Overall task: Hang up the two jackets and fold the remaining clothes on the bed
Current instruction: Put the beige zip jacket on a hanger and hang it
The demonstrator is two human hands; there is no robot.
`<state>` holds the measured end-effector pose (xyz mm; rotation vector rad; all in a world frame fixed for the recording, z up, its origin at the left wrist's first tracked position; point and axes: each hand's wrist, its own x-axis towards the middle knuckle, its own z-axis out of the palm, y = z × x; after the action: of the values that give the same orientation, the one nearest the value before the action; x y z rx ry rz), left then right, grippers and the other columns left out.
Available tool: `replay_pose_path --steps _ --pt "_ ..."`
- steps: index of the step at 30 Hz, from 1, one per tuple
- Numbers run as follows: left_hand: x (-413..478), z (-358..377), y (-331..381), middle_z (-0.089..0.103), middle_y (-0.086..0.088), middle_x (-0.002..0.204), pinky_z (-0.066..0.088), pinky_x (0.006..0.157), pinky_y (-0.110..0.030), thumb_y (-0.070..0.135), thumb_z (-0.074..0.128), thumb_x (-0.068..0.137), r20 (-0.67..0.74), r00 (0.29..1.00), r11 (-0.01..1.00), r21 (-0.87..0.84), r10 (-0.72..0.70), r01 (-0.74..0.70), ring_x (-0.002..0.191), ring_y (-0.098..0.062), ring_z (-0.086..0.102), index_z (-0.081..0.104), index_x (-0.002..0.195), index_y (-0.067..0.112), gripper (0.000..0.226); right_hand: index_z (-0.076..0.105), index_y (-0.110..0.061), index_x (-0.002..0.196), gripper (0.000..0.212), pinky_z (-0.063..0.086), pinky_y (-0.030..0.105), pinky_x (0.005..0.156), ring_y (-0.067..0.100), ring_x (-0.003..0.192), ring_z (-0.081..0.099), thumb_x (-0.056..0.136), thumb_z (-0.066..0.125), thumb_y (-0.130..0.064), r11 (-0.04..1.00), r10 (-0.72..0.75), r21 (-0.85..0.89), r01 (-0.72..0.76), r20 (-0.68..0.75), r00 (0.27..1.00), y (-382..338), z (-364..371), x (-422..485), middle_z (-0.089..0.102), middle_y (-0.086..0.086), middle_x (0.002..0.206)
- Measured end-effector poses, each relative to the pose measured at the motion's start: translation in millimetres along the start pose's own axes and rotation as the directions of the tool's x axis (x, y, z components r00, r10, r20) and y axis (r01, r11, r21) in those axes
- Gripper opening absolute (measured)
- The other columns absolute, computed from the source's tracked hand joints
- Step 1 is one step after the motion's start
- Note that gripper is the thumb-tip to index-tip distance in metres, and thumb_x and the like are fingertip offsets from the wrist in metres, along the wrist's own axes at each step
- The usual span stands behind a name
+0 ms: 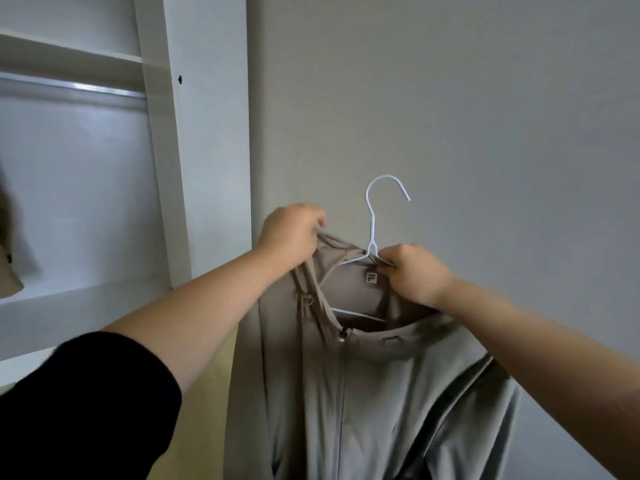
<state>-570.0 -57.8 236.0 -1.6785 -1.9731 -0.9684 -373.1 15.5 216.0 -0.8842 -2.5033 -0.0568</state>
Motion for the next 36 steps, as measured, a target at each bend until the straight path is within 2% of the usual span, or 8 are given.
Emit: replay_pose_path --steps 10,15,21,25,27,30,34,36 --pt "25 -15 -12 0.066 -0.014 0.088 0.049 0.067 -0.032 -0.002 0.046 0.075 0.015 0.831 0.772 -0.362 -0.556 0.523 0.076 -0.03 0.06 0.069 0.09 0.003 0.029 0.034 -0.017 0.06 0.035 0.031 0.03 0.061 0.027 0.071 0.044 0.088 0.056 -0.015 0.999 0.005 -0.053 0.005 0.192 0.981 14 1 -12 0.055 0.01 0.073" --pt "19 -17 -12 0.057 -0.014 0.095 0.051 0.088 -0.032 -0.008 0.046 0.089 0.604 0.697 0.118 -0.717 -0.387 0.687 0.084 -0.023 0.06 0.053 0.106 0.009 0.025 0.03 -0.022 0.055 0.043 0.026 0.025 0.057 0.021 0.066 0.04 0.085 0.056 -0.006 0.998 -0.068 0.009 0.068 0.17 0.983 16 0 -15 0.04 -0.007 0.057" --pt "-8 9 -26 0.048 -0.01 0.14 0.032 0.105 -0.037 0.047 0.027 0.1 0.781 0.579 0.937 0.023 -0.234 0.347 0.121 -0.025 0.048 0.043 0.138 0.012 0.054 0.026 -0.022 0.053 0.048 0.02 0.03 0.057 0.026 0.064 0.033 0.084 0.052 0.003 0.995 -0.011 0.097 0.017 -0.062 0.998 22 -1 -18 0.031 -0.006 0.052" --pt "-23 32 -13 0.059 -0.027 0.093 0.04 0.078 -0.032 0.046 0.018 0.101 0.587 0.77 0.966 0.1 -0.25 0.237 0.092 -0.034 0.056 0.06 0.087 -0.007 0.069 0.029 -0.022 0.053 0.046 0.022 0.03 0.058 0.026 0.067 0.036 0.083 0.053 0.002 0.99 0.093 0.119 -0.082 -0.088 0.992 26 0 -18 0.034 -0.006 0.054" --pt "-25 38 -8 0.039 -0.011 0.058 0.031 0.056 -0.031 0.046 0.019 0.101 0.485 0.841 0.966 0.03 -0.24 0.258 0.059 -0.026 0.045 0.037 0.055 0.008 0.063 0.031 -0.021 0.053 0.044 0.023 0.03 0.057 0.026 0.068 0.038 0.082 0.053 0.003 0.985 0.13 0.121 -0.12 -0.08 0.988 23 3 -18 0.036 -0.005 0.055" --pt "-27 44 -8 0.035 -0.005 0.052 0.026 0.052 -0.03 0.046 0.02 0.101 0.358 0.89 0.956 0.027 -0.283 0.293 0.051 -0.02 0.038 0.03 0.051 0.011 0.062 0.039 -0.019 0.053 0.041 0.027 0.025 0.055 0.022 0.068 0.042 0.084 0.061 -0.005 0.954 0.153 0.245 -0.17 0.09 0.984 23 -4 -22 0.04 -0.003 0.055" --pt "-28 47 -11 0.036 -0.003 0.048 0.025 0.051 -0.031 0.041 0.023 0.102 0.199 0.942 0.949 -0.111 -0.27 0.296 0.05 -0.019 0.038 0.029 0.048 0.011 0.062 0.071 -0.006 0.09 0.046 0.05 0.028 0.077 0.022 0.083 0.065 0.085 0.046 -0.045 0.401 -0.127 0.772 -0.493 0.58 0.805 41 -32 -28 0.069 0.011 0.091" --pt "-27 46 -11 0.033 -0.003 0.047 0.027 0.053 -0.03 0.039 0.025 0.102 0.17 0.956 0.939 -0.213 -0.237 0.271 0.05 -0.019 0.037 0.028 0.049 0.01 0.06 0.071 -0.005 0.093 0.057 0.045 0.033 0.082 0.023 0.088 0.06 0.086 0.034 -0.049 0.357 -0.059 0.746 -0.563 0.619 0.783 41 -30 -25 0.068 0.01 0.094"
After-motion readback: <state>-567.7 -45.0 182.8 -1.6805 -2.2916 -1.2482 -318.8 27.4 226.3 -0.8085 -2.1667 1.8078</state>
